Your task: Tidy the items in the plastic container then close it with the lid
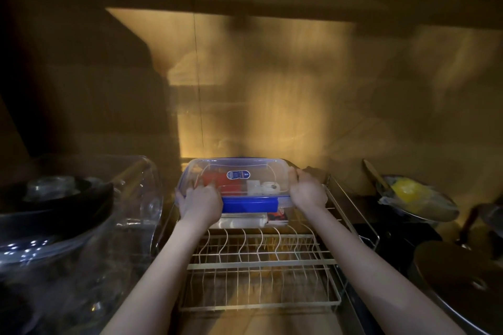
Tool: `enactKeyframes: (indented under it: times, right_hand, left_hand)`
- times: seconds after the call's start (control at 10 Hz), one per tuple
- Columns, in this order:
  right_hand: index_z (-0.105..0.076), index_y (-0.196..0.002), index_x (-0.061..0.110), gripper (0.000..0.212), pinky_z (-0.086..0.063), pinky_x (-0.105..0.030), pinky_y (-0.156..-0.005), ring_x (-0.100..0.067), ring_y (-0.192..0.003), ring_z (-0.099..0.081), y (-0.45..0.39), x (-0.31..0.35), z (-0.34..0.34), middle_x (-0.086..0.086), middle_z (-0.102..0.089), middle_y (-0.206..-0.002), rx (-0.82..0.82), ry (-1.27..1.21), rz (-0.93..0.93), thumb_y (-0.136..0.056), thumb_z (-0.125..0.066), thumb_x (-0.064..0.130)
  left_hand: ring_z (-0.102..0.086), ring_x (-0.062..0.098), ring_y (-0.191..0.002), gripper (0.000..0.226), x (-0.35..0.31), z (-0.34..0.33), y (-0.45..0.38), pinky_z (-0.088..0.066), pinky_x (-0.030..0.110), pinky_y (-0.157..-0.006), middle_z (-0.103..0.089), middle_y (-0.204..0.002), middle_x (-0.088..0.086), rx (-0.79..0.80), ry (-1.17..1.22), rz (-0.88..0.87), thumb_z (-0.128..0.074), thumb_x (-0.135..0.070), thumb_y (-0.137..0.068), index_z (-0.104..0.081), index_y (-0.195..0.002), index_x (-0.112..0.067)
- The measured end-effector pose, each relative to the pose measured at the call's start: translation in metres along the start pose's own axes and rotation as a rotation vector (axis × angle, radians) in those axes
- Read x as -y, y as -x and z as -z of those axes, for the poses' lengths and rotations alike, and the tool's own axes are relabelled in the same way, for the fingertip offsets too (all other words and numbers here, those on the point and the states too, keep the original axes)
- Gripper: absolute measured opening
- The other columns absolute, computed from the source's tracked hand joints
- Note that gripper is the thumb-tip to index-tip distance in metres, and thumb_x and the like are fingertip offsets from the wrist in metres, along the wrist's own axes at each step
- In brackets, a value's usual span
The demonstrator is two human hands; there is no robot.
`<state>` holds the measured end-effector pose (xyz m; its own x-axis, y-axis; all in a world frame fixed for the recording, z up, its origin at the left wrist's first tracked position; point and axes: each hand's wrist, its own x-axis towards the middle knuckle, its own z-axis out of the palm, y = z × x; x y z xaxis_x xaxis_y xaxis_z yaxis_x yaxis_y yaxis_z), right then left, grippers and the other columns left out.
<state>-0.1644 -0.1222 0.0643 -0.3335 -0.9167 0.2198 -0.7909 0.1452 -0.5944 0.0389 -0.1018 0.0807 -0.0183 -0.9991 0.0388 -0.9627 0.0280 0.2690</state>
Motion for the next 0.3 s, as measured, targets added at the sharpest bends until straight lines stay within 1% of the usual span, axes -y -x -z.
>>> enactKeyframes:
  times: [0.1,0.2,0.3]
  right_hand:
    - [-0.045,-0.132,0.018,0.046,-0.041,-0.043,-0.099,-0.026,-0.122,-0.048,0.005,0.007,0.021,-0.011,-0.055,-0.130,0.300,0.242,0.040,-0.100,-0.023,0.042]
    - [-0.038,-0.139,0.014,0.052,-0.026,-0.050,-0.112,-0.030,-0.139,-0.031,0.019,0.026,0.042,-0.012,-0.044,-0.144,0.324,0.395,0.178,-0.099,-0.026,0.044]
    - [-0.040,-0.139,0.016,0.050,-0.036,-0.046,-0.109,-0.022,-0.131,-0.043,0.037,0.052,0.079,-0.006,-0.049,-0.141,0.080,0.089,0.375,-0.096,-0.042,0.041]
  left_hand:
    - [-0.050,0.034,-0.119,0.024,-0.004,0.002,-0.005,-0.026,0.057,-0.111,-0.058,-0.124,0.015,0.039,-0.031,0.009,-0.039,-0.016,-0.093,-0.056,-0.108,-0.009]
    - [-0.057,0.030,-0.106,0.019,-0.013,0.007,-0.012,-0.043,0.048,-0.101,-0.063,-0.111,0.013,0.056,-0.116,0.017,-0.045,-0.014,-0.090,-0.058,-0.102,-0.007]
    - [-0.059,0.026,-0.097,0.025,-0.020,0.029,-0.022,-0.050,0.041,-0.090,-0.062,-0.105,0.010,-0.023,-0.027,-0.016,-0.045,-0.023,-0.092,-0.057,-0.109,-0.009]
